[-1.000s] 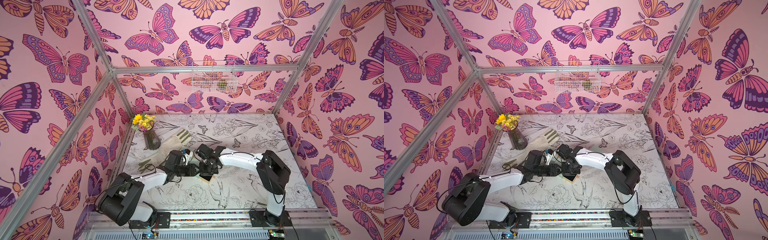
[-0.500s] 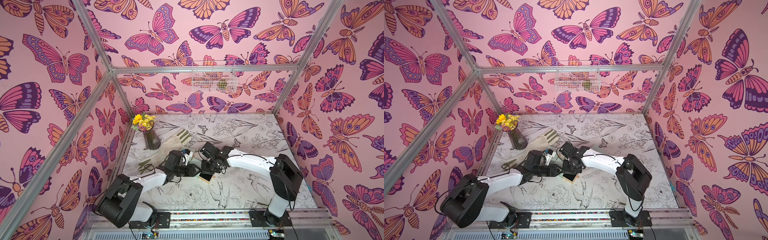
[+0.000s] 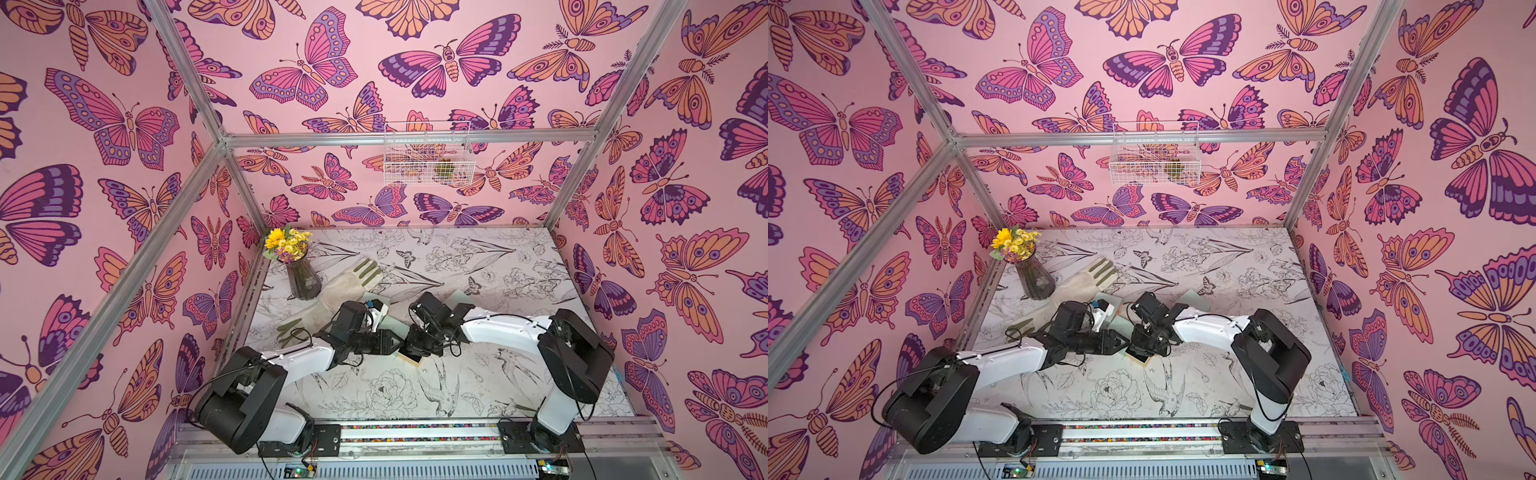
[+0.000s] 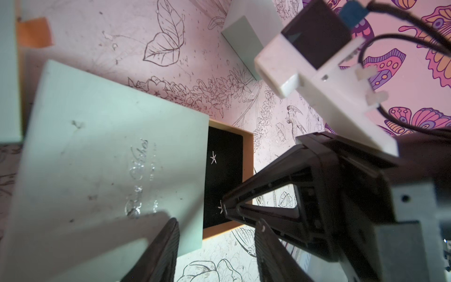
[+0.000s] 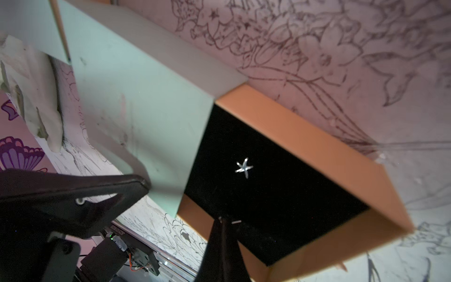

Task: Place the earrings into the drawer-style jewelry box
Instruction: Insert the earring into the inner lining.

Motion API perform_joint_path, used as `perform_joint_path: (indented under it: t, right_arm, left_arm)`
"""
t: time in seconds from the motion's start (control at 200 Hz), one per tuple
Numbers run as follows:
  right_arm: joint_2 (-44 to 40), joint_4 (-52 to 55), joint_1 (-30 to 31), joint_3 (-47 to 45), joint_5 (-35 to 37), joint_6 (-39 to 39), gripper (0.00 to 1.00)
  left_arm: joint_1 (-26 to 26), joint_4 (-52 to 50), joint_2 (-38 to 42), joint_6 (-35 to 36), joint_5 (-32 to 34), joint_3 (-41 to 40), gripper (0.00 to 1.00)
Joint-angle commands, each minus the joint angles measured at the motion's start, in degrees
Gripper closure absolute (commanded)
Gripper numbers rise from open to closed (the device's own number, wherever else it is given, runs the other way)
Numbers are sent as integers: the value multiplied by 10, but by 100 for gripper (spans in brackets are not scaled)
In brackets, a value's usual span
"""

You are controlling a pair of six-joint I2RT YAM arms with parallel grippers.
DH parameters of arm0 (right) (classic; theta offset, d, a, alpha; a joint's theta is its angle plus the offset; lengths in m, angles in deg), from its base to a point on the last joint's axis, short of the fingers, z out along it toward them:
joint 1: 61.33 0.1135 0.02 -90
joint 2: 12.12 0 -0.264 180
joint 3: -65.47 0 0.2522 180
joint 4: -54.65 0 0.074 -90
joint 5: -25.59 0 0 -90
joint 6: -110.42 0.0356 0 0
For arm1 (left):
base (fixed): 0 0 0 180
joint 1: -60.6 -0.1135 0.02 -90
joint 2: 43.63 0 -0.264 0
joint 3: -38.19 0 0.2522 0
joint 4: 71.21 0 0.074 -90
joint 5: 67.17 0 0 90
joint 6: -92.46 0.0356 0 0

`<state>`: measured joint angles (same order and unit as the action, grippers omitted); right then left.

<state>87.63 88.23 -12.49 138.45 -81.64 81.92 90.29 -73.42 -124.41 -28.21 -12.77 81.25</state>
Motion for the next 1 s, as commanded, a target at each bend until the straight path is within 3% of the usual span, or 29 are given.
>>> perform_joint_path:
  t: [0.0, 0.996]
  right_arm:
    - [-14, -35, -7, -6, -15, 23, 100]
    - [-2, -44, -9, -27, 14, 18, 100]
  left_arm:
    - [3, -13, -13, 13, -9, 7, 47]
    - [3, -22, -24, 18, -1, 12, 47]
